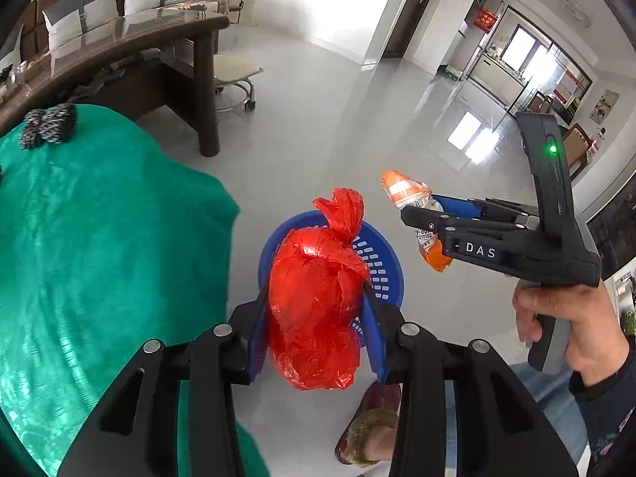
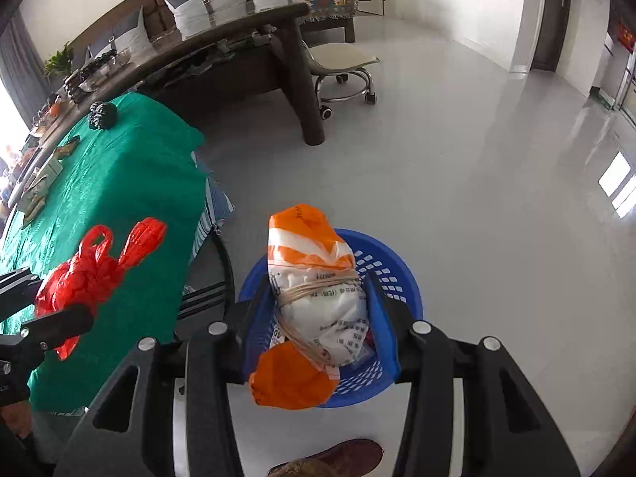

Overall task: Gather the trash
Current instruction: 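Carry both bags to the blue wastebasket and open both tools to drop them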

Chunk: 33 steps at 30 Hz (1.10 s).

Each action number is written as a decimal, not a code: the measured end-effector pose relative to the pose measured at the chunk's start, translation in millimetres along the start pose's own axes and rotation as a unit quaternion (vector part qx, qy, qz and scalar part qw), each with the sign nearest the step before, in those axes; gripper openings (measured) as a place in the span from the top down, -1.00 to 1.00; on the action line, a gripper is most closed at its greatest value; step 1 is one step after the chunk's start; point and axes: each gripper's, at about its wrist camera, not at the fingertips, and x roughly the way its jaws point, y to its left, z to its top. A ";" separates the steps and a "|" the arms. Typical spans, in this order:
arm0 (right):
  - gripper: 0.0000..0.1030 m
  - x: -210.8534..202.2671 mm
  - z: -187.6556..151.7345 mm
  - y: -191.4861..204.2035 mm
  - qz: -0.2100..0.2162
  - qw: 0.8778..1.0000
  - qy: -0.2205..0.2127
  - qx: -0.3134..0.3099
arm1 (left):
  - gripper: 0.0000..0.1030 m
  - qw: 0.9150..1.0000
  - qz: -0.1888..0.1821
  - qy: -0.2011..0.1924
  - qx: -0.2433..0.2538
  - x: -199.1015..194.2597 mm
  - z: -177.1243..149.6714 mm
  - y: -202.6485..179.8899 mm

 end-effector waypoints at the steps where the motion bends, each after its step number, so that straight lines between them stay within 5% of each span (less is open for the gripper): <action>1: 0.12 3.9 -1.3 -5.9 0.004 1.000 0.005 0.008 | 0.22 1.000 0.000 0.004 0.001 11.4 2.2 -2.7; 11: 0.12 24.3 6.0 -32.3 0.011 0.999 0.017 0.036 | 0.21 0.999 -0.005 0.036 -0.007 98.8 16.3 -8.9; 23: 0.11 43.2 3.6 -40.3 0.010 0.998 0.032 0.059 | 0.20 0.999 0.000 0.052 -0.015 138.0 17.7 -6.0; 26: 0.00 45.2 3.1 -43.2 0.014 0.997 0.033 0.065 | 0.17 0.998 0.001 0.054 -0.013 144.5 16.4 -8.2; 27: -0.20 45.3 3.4 -45.0 0.017 0.997 0.032 0.068 | 0.17 0.998 0.001 0.054 -0.012 146.3 16.3 -9.2; 28: -0.28 43.8 3.4 -47.0 0.016 0.997 0.030 0.074 | 0.09 0.999 0.002 0.052 -0.010 147.3 15.6 -10.6; 31: -0.35 36.8 6.4 -50.9 0.014 0.996 0.018 0.084 | -0.73 0.999 0.014 0.043 -0.006 148.1 17.3 -12.2; 33: -0.41 31.0 9.0 -51.4 0.009 0.996 0.008 0.085 | -0.78 0.999 0.021 0.025 -0.002 140.1 17.0 -14.2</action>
